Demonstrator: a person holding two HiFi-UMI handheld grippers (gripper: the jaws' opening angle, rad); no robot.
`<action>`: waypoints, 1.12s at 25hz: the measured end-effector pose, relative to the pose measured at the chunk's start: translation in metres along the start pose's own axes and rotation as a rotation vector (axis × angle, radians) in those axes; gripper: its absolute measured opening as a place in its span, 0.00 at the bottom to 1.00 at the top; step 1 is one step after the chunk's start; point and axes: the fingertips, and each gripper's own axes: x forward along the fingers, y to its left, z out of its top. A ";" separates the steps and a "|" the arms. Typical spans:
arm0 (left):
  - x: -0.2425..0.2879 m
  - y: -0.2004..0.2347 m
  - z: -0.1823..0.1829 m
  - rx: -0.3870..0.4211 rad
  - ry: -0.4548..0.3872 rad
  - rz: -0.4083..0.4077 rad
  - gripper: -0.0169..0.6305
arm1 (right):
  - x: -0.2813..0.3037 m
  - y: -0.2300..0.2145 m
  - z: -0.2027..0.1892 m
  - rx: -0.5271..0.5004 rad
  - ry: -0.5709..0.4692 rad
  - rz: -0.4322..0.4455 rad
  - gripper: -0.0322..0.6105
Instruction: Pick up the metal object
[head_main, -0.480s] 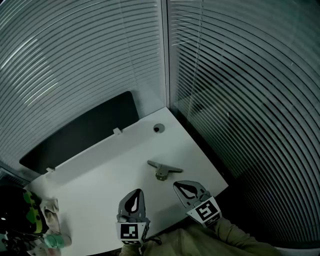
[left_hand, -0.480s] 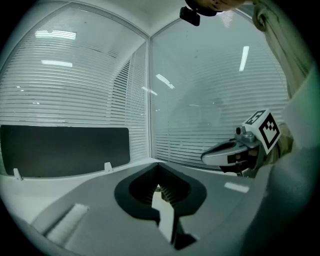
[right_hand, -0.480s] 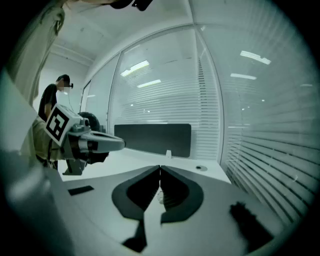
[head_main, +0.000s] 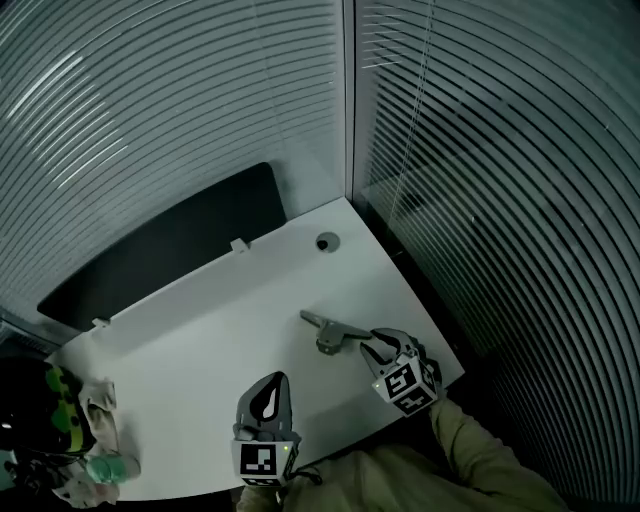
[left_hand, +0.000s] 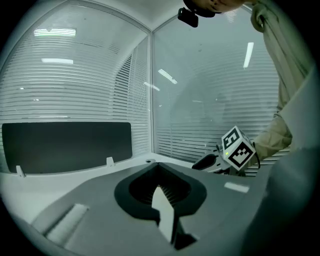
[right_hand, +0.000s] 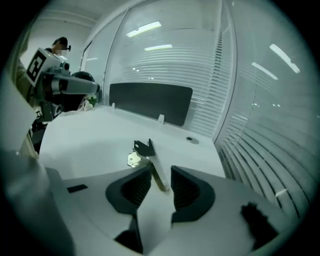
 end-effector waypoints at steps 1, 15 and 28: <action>-0.001 0.001 -0.001 -0.004 0.008 0.004 0.04 | 0.007 -0.002 -0.006 -0.016 0.022 0.004 0.22; -0.003 0.009 -0.006 -0.027 0.059 0.047 0.04 | 0.060 -0.007 -0.018 -0.135 0.125 0.168 0.24; -0.011 0.008 -0.004 -0.008 0.023 0.032 0.04 | 0.062 0.002 -0.020 -0.354 0.275 0.148 0.07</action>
